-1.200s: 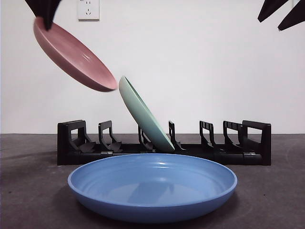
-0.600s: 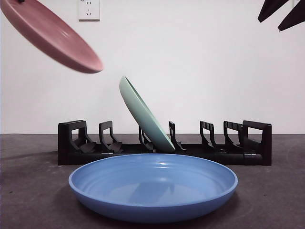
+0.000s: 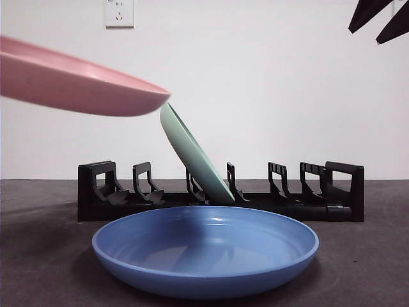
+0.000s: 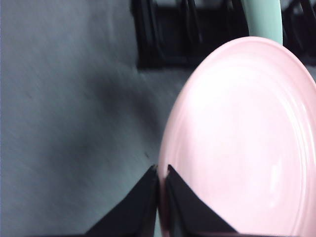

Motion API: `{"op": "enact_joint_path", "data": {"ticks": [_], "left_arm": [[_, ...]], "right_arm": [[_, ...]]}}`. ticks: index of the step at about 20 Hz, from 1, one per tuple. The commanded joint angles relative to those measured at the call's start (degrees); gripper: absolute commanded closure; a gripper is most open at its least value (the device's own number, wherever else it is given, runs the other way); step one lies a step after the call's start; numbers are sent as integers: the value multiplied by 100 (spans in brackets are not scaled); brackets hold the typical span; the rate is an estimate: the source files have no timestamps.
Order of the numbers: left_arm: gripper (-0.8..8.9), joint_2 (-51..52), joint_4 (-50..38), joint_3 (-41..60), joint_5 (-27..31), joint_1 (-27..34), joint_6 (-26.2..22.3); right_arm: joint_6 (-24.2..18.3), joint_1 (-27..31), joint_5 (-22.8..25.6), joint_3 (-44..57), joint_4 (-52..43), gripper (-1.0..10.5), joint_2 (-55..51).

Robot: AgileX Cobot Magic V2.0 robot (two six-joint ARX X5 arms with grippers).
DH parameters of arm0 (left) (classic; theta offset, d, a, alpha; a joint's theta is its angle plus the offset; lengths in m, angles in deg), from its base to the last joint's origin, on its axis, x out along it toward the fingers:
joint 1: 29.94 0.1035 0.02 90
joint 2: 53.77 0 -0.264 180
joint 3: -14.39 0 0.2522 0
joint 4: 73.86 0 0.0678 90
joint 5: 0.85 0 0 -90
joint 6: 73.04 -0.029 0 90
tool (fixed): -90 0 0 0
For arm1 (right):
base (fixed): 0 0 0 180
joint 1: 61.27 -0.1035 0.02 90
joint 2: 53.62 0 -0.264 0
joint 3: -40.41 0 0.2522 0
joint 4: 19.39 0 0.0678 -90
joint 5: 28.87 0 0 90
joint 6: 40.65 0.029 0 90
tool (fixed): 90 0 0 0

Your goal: Place the plate

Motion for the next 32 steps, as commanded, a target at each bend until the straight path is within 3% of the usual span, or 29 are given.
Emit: {"op": "enact_joint_path", "data": {"ticks": [1,8,14,19,27,32], "left_arm": [[803,188,-247,339,-393,-26,590],[802,-275,-1093,1169,-555,-326,1351],[803,-1620,-2232,1178,-396,-831,1377],[803,-2470,-2951,1178,118,-1268,1528],[803,-3132,-3722,1178,313,-1585,1683],[803,-3375,-3755,1178,315,-1707,1681]], "right_arm": [[-26,-22,17,-48,-13,677,57],[-26,-22,22,-48,-2,677,57],[-28,-22,39,-48,-4,677,57],[-44,-22,98,-48,-2,677,57],[-48,-22,299,-48,-2,677,59],[-48,-26,299,-48,-2,677,59]]}}
